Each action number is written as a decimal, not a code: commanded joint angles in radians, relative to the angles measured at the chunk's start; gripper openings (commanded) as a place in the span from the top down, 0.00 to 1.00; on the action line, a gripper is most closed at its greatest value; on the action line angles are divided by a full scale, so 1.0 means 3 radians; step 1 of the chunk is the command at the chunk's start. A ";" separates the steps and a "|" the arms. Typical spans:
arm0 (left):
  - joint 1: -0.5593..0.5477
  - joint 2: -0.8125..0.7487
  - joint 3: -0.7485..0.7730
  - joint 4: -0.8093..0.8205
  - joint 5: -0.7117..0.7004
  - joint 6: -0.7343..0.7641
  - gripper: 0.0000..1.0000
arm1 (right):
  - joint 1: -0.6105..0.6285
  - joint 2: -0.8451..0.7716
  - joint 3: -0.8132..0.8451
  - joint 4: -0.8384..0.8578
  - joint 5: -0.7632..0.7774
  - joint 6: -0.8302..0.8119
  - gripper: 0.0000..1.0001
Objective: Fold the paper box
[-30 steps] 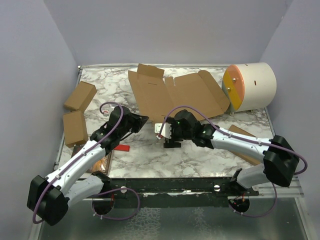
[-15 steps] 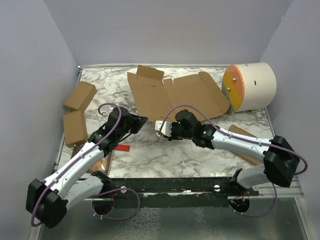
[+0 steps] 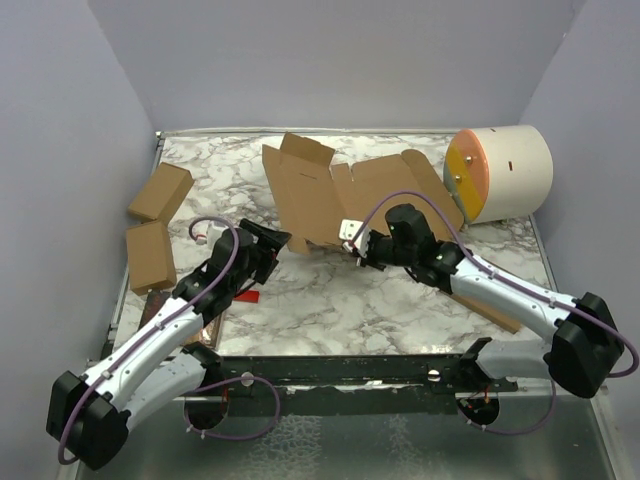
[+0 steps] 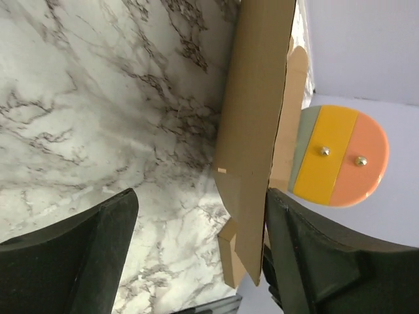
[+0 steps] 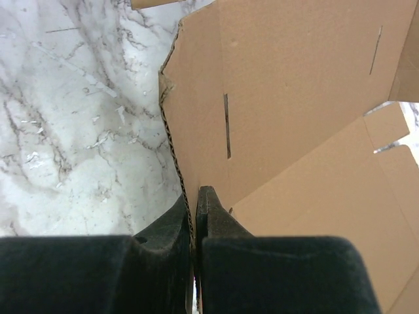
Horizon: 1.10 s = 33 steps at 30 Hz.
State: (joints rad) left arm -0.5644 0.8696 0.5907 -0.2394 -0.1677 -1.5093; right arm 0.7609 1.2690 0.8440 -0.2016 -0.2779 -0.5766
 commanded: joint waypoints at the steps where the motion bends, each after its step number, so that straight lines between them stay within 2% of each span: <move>1: 0.0026 -0.0213 -0.0027 -0.0135 -0.0440 0.0377 0.14 | -0.0158 -0.0180 -0.0142 -0.0054 -0.0510 0.0152 0.99; 4: 0.0127 -0.0389 -0.0053 -0.0056 -0.0510 0.0752 0.03 | -0.0219 -0.0245 -0.0170 -0.0116 -0.0713 0.0093 0.99; 8: 0.0363 -0.0599 -0.0081 0.0430 -0.0171 0.1222 0.01 | -0.0258 -0.0311 -0.0243 -0.0171 -0.0904 0.0007 0.99; 12: 0.0701 -0.0465 -0.0015 0.0693 0.0427 0.1462 0.01 | -0.0275 -0.0365 -0.0304 -0.0204 -0.1039 -0.0059 0.99; 17: 0.1215 0.0178 0.0168 0.0841 0.1442 0.1754 0.01 | -0.0286 -0.0421 -0.0392 -0.0223 -0.1150 -0.0115 0.99; 20: 0.1358 0.0674 0.0423 0.0805 0.1837 0.1966 0.04 | -0.0290 -0.0443 -0.0444 -0.0215 -0.1206 -0.0131 0.99; 23: 0.1370 0.0985 0.0614 0.0765 0.1976 0.2055 0.09 | -0.0296 -0.0456 -0.0469 -0.0212 -0.1235 -0.0147 0.99; 30: 0.1370 0.1233 0.0609 0.1054 0.2114 0.1958 0.14 | -0.0297 -0.0445 -0.0468 -0.0218 -0.1313 -0.0167 0.99; 33: 0.1370 0.1376 0.0622 0.1115 0.2141 0.1957 0.20 | -0.0299 -0.0432 -0.0481 -0.0231 -0.1373 -0.0182 0.99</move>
State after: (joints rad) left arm -0.1581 1.2404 0.7570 0.0284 0.4168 -0.9360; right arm 0.6785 1.1526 0.7109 -0.2691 -0.6243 -0.6209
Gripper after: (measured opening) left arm 0.837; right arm 0.019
